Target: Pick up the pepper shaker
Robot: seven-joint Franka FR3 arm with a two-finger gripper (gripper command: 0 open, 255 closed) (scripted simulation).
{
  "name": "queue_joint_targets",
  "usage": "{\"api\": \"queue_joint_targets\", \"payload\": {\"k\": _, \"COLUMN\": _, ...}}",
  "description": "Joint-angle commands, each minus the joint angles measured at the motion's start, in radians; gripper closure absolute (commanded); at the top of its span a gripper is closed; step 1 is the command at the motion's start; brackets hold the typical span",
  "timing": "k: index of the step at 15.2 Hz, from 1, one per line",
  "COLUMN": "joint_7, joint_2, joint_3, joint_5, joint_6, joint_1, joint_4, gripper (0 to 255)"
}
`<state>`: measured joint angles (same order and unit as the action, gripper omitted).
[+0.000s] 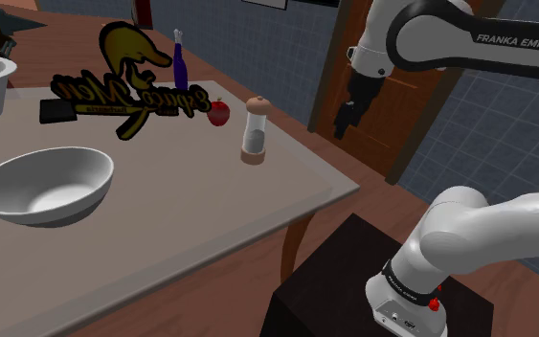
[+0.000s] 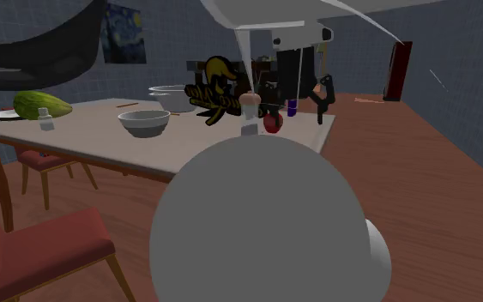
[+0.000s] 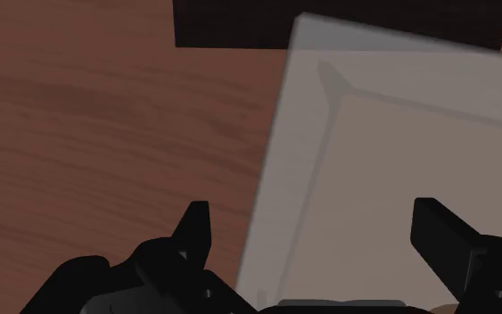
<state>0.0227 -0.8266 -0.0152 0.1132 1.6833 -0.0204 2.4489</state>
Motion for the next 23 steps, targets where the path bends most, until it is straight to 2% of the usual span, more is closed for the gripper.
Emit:
{"api": "queue_joint_targets", "payload": {"k": 1, "joint_7": 0.000, "joint_2": 0.000, "joint_3": 0.000, "joint_5": 0.000, "joint_6": 0.000, "joint_1": 0.000, "joint_4": 0.000, "gripper": 0}}
{"api": "queue_joint_targets", "payload": {"k": 10, "joint_7": -0.107, "joint_2": 0.321, "joint_3": -0.148, "joint_5": 0.009, "joint_6": -0.017, "joint_1": -0.026, "joint_4": -0.313, "gripper": 0}}
{"api": "queue_joint_targets", "payload": {"k": 19, "joint_7": -0.223, "joint_2": 0.668, "joint_3": -0.292, "joint_5": 0.108, "joint_6": -0.126, "joint_1": -0.047, "joint_4": -0.717, "gripper": 0}}
{"api": "queue_joint_targets", "payload": {"k": 23, "joint_7": -0.233, "joint_2": 0.656, "joint_3": -0.289, "joint_5": 0.105, "joint_6": -0.072, "joint_1": -0.048, "joint_4": -0.651, "gripper": 0}}
